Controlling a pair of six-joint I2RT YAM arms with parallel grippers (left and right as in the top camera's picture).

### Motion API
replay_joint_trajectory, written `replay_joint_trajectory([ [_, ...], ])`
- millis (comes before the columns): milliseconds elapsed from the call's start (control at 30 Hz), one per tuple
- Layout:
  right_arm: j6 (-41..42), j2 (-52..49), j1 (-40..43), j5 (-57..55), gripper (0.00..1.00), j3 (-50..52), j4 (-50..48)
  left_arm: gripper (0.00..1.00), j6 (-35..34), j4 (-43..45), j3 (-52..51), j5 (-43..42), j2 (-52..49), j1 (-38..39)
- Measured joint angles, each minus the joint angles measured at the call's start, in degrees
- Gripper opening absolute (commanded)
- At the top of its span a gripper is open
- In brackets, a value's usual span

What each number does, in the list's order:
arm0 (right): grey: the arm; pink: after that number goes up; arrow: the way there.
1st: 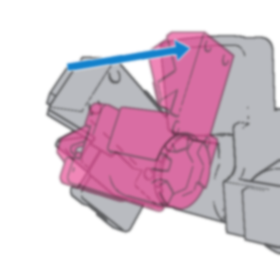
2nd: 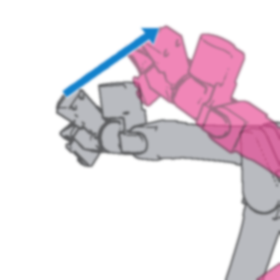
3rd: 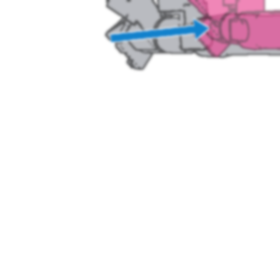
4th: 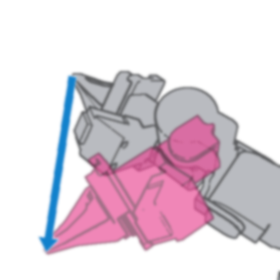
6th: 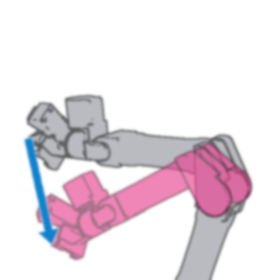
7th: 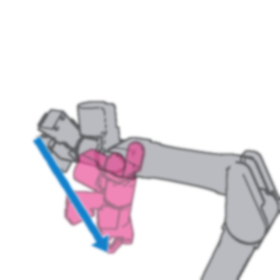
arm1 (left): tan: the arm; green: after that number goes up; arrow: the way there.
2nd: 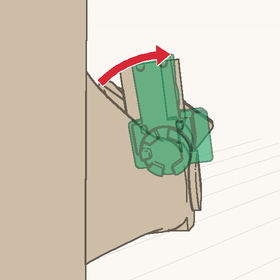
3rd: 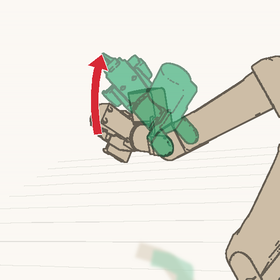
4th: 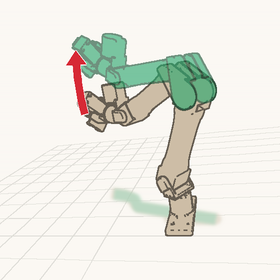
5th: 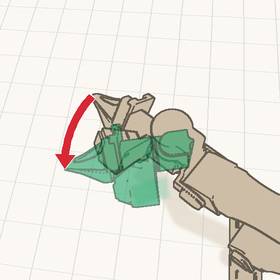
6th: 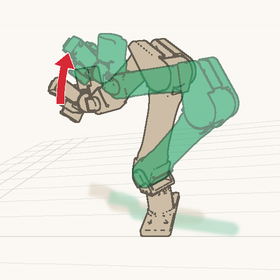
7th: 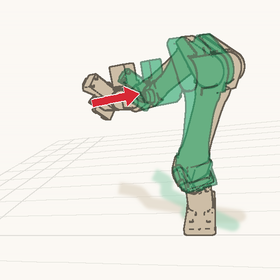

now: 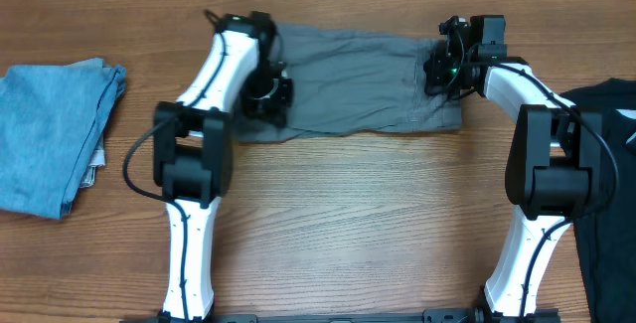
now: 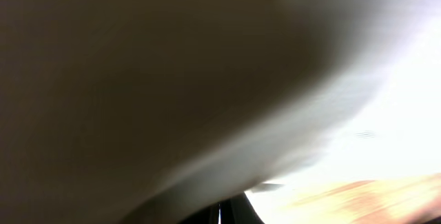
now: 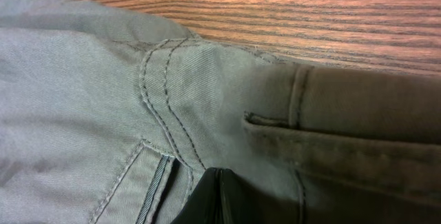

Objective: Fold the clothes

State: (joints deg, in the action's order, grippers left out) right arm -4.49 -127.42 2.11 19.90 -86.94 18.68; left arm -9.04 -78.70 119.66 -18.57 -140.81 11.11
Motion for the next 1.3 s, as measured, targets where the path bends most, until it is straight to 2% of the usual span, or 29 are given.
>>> replay_joint_trajectory([
  [267, 0.0, 0.0, 0.0, 0.0, 0.04, 0.0, 0.0, 0.04, 1.5, -1.0, 0.0, 2.4, 0.0, -10.1],
  [500, 0.0, 0.0, 0.0, 0.0, 0.05, 0.0, 0.0, 0.04, 1.7, -3.5, 0.2, 2.1, 0.0, -13.0],
  [633, 0.0, 0.0, 0.0, 0.0, 0.05, 0.1, 0.0, 0.06, 1.8, -8.3, 6.0, -0.1, 0.0, -14.6],
  [700, 0.0, 0.0, 0.0, 0.0, 0.05, 0.1, 0.0, 0.25, 1.8, -9.8, 9.9, -0.6, 0.0, -15.8],
  [733, 0.0, 0.0, 0.0, 0.0, 0.05, 0.1, 0.0, 0.39, 1.9, -10.2, 11.1, -0.8, 0.0, -16.2],
  [800, 0.0, 0.0, 0.0, 0.0, 0.05, 0.1, -0.1, 0.7, 2.1, -10.6, 13.2, -0.9, 0.0, -17.0],
  [833, 0.0, 0.0, 0.0, 0.0, 0.05, 0.1, -0.1, 0.93, 2.1, -10.6, 13.4, -0.8, 0.0, -17.4],
  [867, 0.0, 0.0, 0.0, 0.0, 0.06, 0.1, -0.1, 1.0, 1.8, -10.1, 13.5, 0.2, 0.0, -17.7],
  [1067, 0.0, 0.0, 0.0, 0.1, 0.09, 0.1, -0.1, 1.0, 1.6, -4.9, 13.4, 3.5, 0.0, -17.9],
  [1300, 0.0, 0.0, 0.0, 0.0, 0.09, 0.1, -0.1, 1.0, 2.2, 4.9, 5.7, 0.3, -0.3, -16.5],
])
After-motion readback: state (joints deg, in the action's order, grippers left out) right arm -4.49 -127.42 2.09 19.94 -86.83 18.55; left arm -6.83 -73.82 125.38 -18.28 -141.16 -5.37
